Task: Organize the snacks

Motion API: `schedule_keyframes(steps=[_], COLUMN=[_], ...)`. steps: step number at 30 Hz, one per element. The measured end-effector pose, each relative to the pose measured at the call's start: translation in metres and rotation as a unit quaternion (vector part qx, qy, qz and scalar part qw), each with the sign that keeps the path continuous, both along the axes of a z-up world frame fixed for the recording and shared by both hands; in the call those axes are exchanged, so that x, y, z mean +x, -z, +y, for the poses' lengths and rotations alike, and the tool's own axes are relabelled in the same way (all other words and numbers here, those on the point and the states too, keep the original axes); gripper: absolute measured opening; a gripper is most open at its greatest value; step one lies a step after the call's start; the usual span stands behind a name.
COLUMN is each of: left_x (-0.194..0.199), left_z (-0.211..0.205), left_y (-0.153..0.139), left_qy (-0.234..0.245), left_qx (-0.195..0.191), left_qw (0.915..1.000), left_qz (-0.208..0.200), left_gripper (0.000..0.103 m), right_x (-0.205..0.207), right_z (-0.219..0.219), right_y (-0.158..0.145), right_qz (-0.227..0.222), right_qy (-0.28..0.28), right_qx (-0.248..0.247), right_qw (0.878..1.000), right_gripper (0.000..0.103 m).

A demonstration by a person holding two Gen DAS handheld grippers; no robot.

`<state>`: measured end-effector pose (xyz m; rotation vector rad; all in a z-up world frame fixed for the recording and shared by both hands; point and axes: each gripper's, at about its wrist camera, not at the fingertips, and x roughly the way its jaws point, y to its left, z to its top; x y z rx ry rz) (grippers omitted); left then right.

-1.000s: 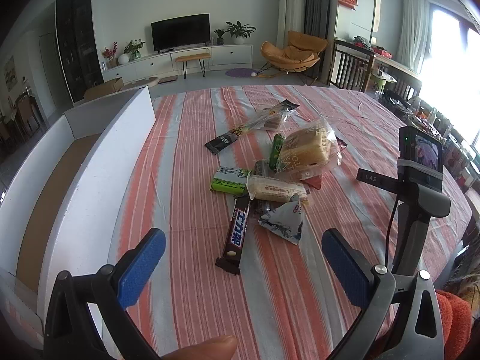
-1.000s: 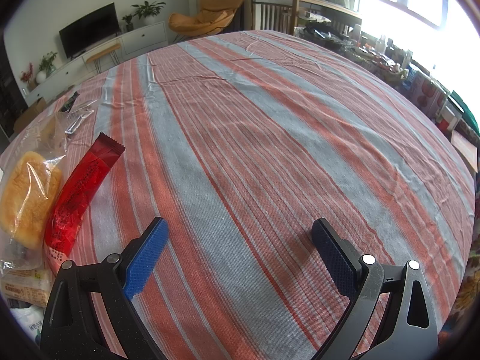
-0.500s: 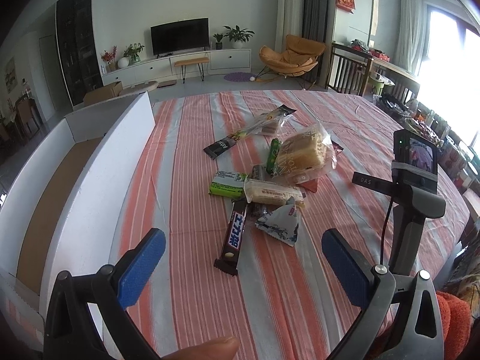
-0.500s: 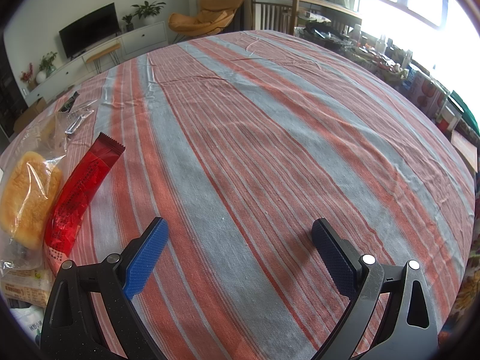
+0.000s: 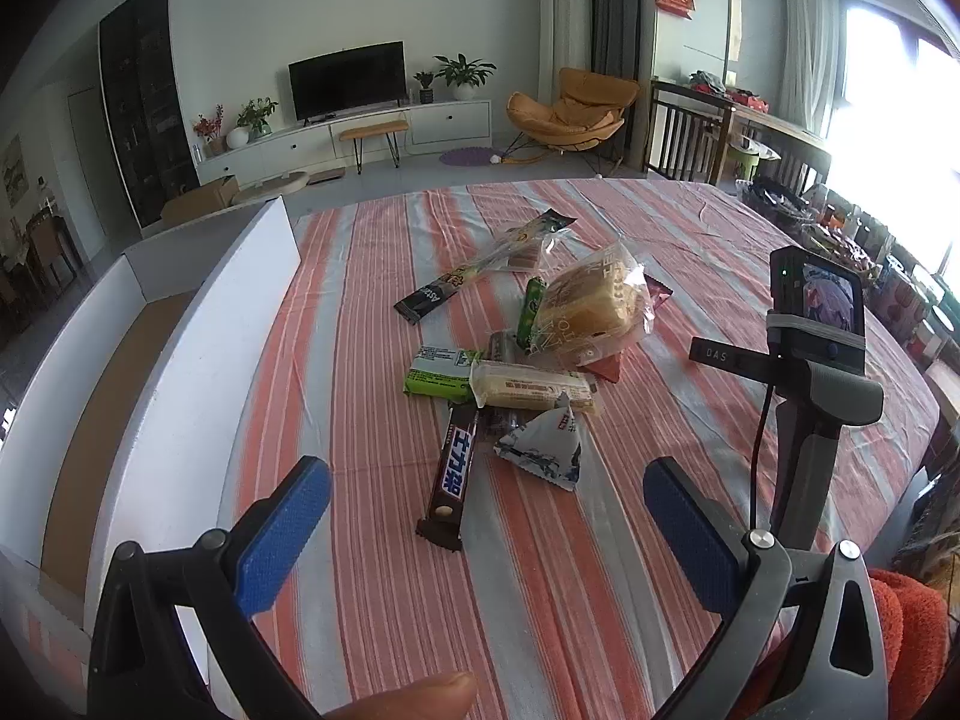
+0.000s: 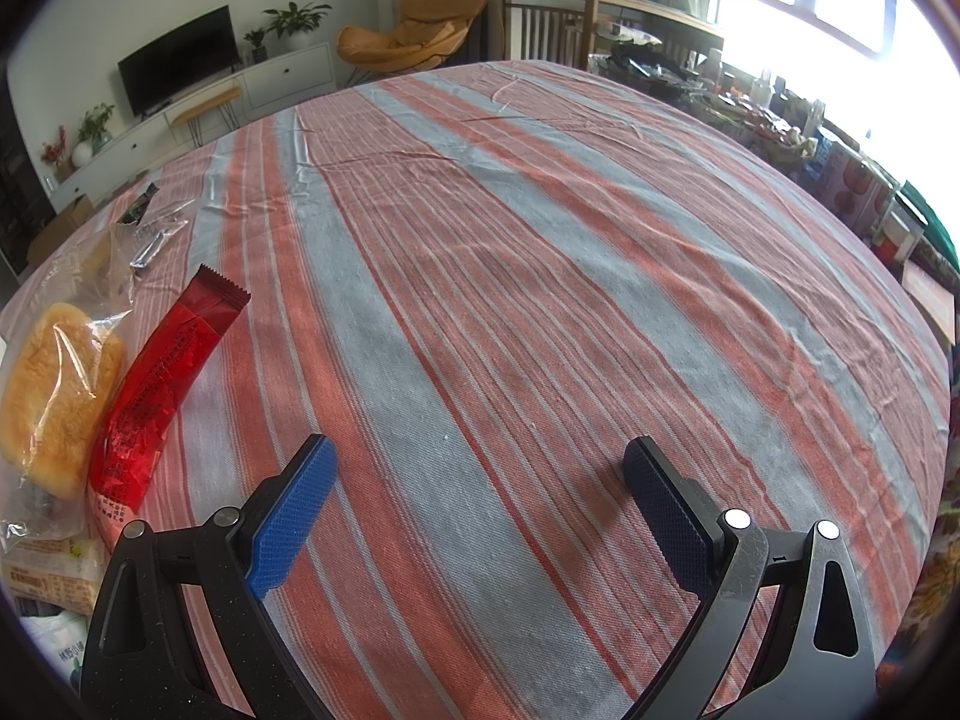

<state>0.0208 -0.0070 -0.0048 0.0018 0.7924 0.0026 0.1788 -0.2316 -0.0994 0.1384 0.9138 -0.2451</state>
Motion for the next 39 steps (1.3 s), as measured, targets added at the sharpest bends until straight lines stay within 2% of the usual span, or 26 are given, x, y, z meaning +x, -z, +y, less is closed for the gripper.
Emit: schedule_keyframes(steps=[6, 10, 20, 25, 30, 32, 35, 39], left_x=[-0.003, 0.003, -0.003, -0.001, 0.006, 0.001, -0.004, -0.003], left_z=[0.0, 0.007, 0.013, 0.036, 0.042, 0.038, 0.034, 0.041], left_y=[-0.003, 0.004, -0.002, 0.002, 0.011, 0.005, -0.002, -0.003], left_qy=[0.003, -0.009, -0.007, -0.025, -0.036, -0.029, -0.023, -0.025], left_qx=[0.009, -0.001, -0.003, -0.015, -0.026, -0.03, -0.015, -0.027], left_qw=[0.9999, 1.0, 0.9999, 0.9996, 0.9988, 0.9991, 0.9996, 0.9993], left_qz=[-0.01, 0.003, -0.009, -0.004, 0.021, 0.012, -0.006, 0.001], left_gripper=[0.103, 0.103, 0.103, 0.103, 0.103, 0.103, 0.103, 0.103], right_x=[0.0, -0.001, -0.002, 0.0, -0.001, 0.0, 0.0, -0.001], right_z=[0.0, 0.0, 0.001, 0.0, 0.0, 0.0, 0.0, 0.0], right_y=[0.0, 0.001, 0.001, 0.0, 0.0, 0.0, 0.0, 0.001], right_qz=[0.0, 0.0, 0.0, 0.0, 0.0, 0.0, 0.0, 0.0], right_qy=[0.0, 0.0, 0.0, 0.0, 0.0, 0.0, 0.0, 0.0], right_qx=[0.0, 0.0, 0.0, 0.0, 0.0, 0.0, 0.0, 0.0], right_qw=[1.0, 1.0, 1.0, 1.0, 1.0, 1.0, 1.0, 1.0], right_gripper=[0.098, 0.098, 0.098, 0.098, 0.098, 0.098, 0.098, 0.098])
